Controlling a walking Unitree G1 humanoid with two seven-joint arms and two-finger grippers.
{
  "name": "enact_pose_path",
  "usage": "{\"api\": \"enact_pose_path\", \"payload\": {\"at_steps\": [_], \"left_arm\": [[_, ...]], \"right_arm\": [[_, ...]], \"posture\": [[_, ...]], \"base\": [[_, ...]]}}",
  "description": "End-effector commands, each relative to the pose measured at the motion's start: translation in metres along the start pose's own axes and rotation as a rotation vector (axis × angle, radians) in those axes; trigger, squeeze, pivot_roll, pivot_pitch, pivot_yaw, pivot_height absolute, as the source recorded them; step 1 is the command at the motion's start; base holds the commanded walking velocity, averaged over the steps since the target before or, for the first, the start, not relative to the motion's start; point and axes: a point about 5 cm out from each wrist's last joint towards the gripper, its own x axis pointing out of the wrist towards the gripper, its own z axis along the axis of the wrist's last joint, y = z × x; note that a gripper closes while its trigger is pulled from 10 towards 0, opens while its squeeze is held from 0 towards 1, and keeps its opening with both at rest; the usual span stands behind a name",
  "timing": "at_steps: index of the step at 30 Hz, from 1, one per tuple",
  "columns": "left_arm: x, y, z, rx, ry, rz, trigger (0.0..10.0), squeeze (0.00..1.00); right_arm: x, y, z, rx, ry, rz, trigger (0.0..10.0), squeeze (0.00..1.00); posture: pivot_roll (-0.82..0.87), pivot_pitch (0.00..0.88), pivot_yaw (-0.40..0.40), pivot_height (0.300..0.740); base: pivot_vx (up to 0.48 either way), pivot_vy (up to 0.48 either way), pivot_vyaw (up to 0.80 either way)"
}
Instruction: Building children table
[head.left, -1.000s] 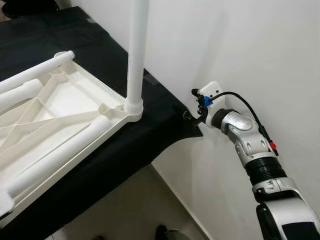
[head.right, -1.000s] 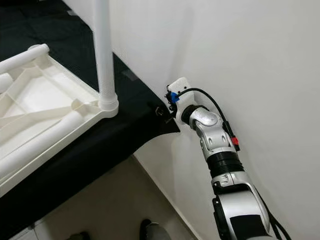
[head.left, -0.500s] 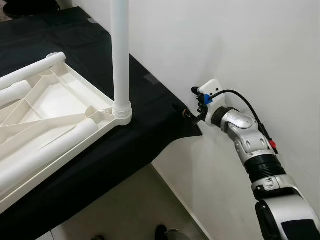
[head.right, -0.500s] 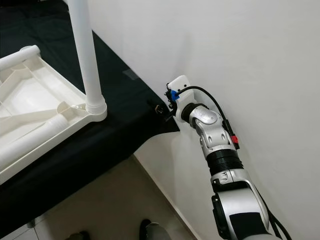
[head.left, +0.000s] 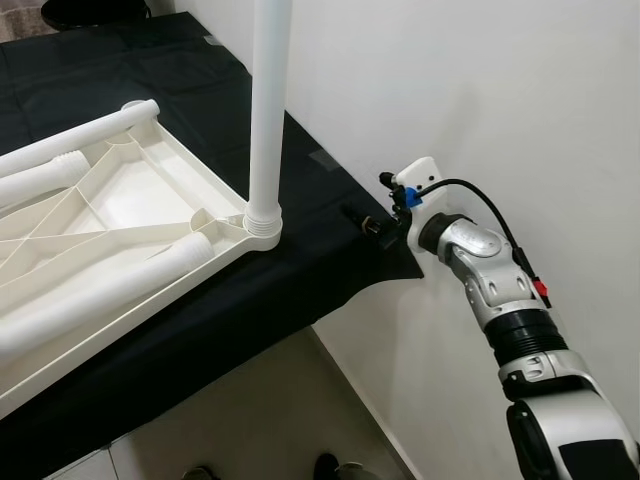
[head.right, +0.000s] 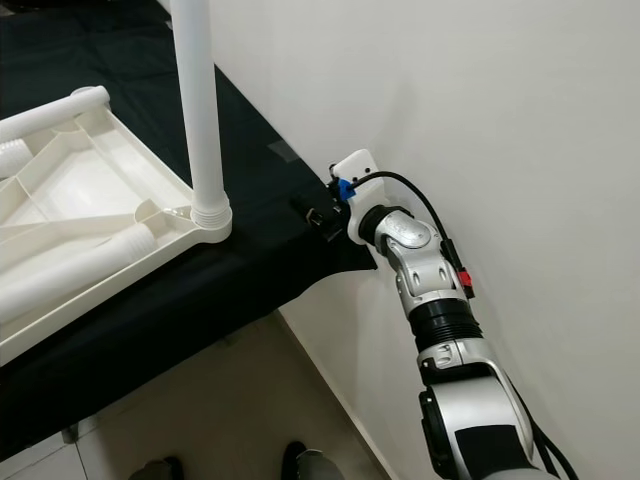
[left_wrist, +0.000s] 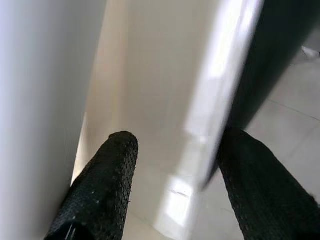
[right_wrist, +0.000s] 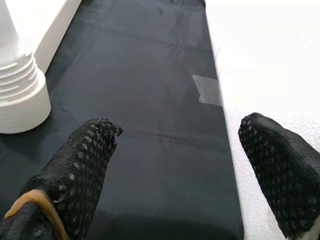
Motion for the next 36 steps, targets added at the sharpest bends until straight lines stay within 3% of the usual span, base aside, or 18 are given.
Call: {"api": "enact_pose_path", "payload": {"at_steps": [1,4,12,23,36], "left_arm": [[-0.003,0.001,0.012,0.037,-0.026,-0.004,10.0,0.00],[-0.003,0.001,0.012,0.037,-0.026,-0.004,10.0,0.00],[-0.013,-0.001,0.052,0.057,-0.175,-0.026,10.0,0.00],[-0.026,-0.010,0.073,0.132,-0.214,-0.064,10.0,0.00],[-0.031,-0.023,0.090,0.051,-0.300,-0.154,10.0,0.00]], "right_arm": [[-0.001,0.002,-0.001,0.006,-0.009,0.003,10.0,0.00],[-0.001,0.002,-0.001,0.006,-0.009,0.003,10.0,0.00],[-0.001,0.002,0.001,0.004,-0.015,0.000,10.0,0.00],[-0.002,0.003,0.000,0.006,-0.013,0.000,10.0,0.00],[-0.002,0.004,0.001,0.001,-0.018,0.003,10.0,0.00]], "posture": [[0.14,0.233,-0.130,0.740],[0.14,0.233,-0.130,0.740],[0.14,0.232,-0.119,0.740],[0.14,0.221,-0.119,0.740],[0.14,0.209,-0.116,0.740]], "base": [[0.000,0.000,0.00],[0.000,0.000,0.00],[0.000,0.000,0.00],[0.000,0.000,0.00],[0.000,0.000,0.00]]}}
